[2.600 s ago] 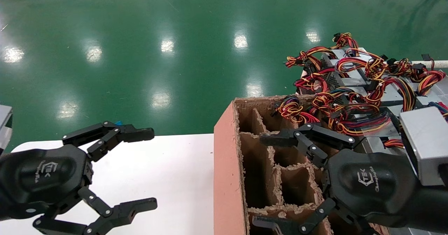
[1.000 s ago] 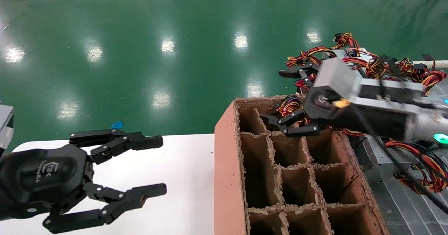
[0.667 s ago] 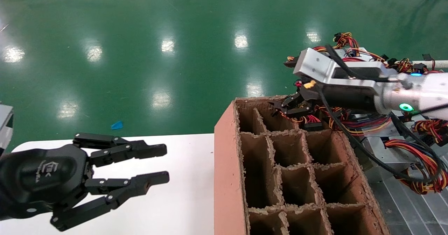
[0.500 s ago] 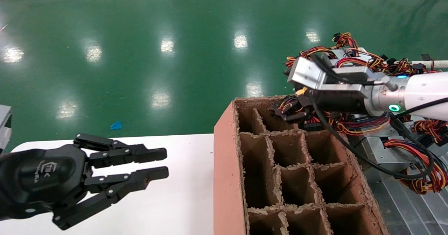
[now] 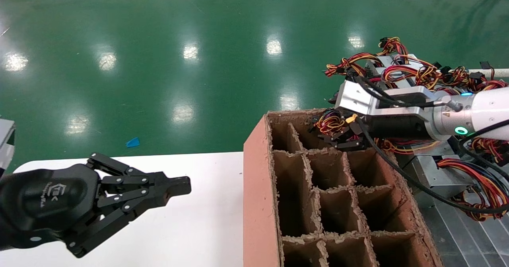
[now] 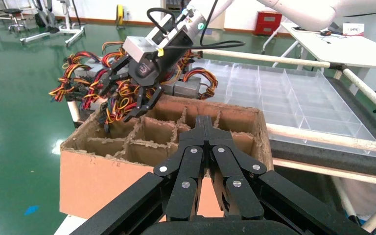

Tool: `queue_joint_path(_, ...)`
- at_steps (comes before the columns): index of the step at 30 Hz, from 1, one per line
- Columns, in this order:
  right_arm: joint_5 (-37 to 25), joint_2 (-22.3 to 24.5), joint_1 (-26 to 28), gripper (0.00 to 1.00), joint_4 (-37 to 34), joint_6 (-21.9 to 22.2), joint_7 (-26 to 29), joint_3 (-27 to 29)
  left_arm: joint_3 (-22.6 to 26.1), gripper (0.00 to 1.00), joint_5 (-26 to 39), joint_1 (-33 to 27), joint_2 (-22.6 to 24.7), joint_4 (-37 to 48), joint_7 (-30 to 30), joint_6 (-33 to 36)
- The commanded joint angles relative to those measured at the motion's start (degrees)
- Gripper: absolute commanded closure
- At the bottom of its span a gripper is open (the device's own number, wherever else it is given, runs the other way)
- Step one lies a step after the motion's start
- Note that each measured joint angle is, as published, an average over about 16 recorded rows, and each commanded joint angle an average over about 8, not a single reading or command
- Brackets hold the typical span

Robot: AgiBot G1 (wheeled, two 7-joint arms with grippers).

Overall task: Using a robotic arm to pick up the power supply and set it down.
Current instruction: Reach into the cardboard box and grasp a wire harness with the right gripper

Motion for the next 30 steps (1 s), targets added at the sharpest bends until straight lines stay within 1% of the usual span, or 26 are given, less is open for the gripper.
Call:
queue_joint_path(1,-0.5,0.0,-0.1,1.00,0.3,0.0,0.1,-0.2,0.0,1.00,0.0,0.0,0.0,0.0,0.0,0.0)
queue_joint_path(14,-3.7,0.9,-2.3,1.00,3.8,2.8,0.9,-0.8,0.0,1.00,0.0,0.0,0.0,0.0,0.0,0.0)
queue_joint_path(30,-4.5,3.9,-2.8,1.00,9.7,1.4,4.8,-0.4,0.0,1.00,0.0,0.0,0.0,0.0,0.0,0.0)
